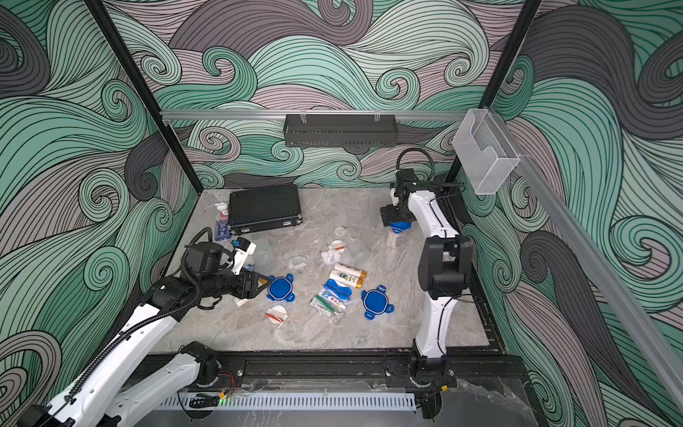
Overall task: Take out toiletry kits
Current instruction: Pick up the container from the center of the board.
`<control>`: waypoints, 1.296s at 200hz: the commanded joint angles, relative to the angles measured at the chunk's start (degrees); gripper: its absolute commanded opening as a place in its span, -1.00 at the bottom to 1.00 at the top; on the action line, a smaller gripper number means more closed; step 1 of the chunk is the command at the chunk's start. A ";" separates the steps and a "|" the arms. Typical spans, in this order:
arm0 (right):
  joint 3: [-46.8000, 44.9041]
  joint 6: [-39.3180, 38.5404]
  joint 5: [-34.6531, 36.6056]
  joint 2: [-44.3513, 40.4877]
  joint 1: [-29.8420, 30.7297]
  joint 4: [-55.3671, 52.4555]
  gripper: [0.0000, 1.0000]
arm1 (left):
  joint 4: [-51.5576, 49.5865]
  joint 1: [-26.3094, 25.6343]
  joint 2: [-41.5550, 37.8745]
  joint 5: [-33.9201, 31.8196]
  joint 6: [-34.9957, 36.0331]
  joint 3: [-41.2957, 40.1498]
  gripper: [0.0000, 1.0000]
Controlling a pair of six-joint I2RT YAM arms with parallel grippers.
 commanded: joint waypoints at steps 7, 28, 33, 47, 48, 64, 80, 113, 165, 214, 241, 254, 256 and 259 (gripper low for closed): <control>-0.24 -1.99 2.88 1.28 1.23 -3.30 0.86 | 0.45 -0.37 0.29 0.33 0.53 0.29 0.35; -0.16 -1.87 3.25 1.63 1.24 -3.51 0.77 | 0.37 -0.39 0.28 0.33 0.52 0.28 0.35; -0.03 -1.63 3.14 1.70 1.24 -3.75 0.75 | 0.38 -0.35 0.31 0.33 0.53 0.32 0.35; 0.56 -1.26 2.77 1.81 1.32 -4.36 0.67 | 0.36 -0.39 0.28 0.24 0.57 0.32 0.36; 0.57 -1.20 2.81 1.77 1.32 -4.37 0.66 | 0.36 -0.40 0.29 0.20 0.55 0.28 0.36; 1.23 -0.27 3.41 1.41 1.26 -4.95 0.57 | 0.38 -0.40 0.23 0.26 0.53 0.30 0.35; 1.31 0.00 3.19 0.55 1.24 -5.12 0.49 | 0.36 -0.34 0.20 0.22 0.52 0.31 0.35; 0.69 1.17 2.87 -2.30 1.22 -5.22 0.35 | 0.30 -0.35 0.30 0.15 0.52 0.29 0.35; -1.74 2.98 1.30 -6.44 1.28 -5.36 0.18 | 0.31 -0.37 0.29 0.06 0.53 0.26 0.35; -6.68 4.55 -0.59 -12.57 1.90 -5.64 0.09 | 0.29 -0.37 0.36 0.05 0.68 0.30 0.35; -12.44 5.53 -0.39 -18.01 4.19 -5.53 0.08 | 0.28 -0.37 0.35 0.27 0.55 0.27 0.35; -15.61 6.15 -0.18 -20.67 5.63 -5.53 0.08 | 0.49 -0.32 0.27 0.46 0.52 0.26 0.35; -16.16 6.37 -0.03 -21.15 5.85 -5.55 0.08 | 0.46 -0.32 0.25 0.49 0.52 0.31 0.35; -16.93 6.68 0.08 -21.85 6.24 -5.53 0.08 | 0.39 -0.34 0.35 0.50 0.52 0.25 0.35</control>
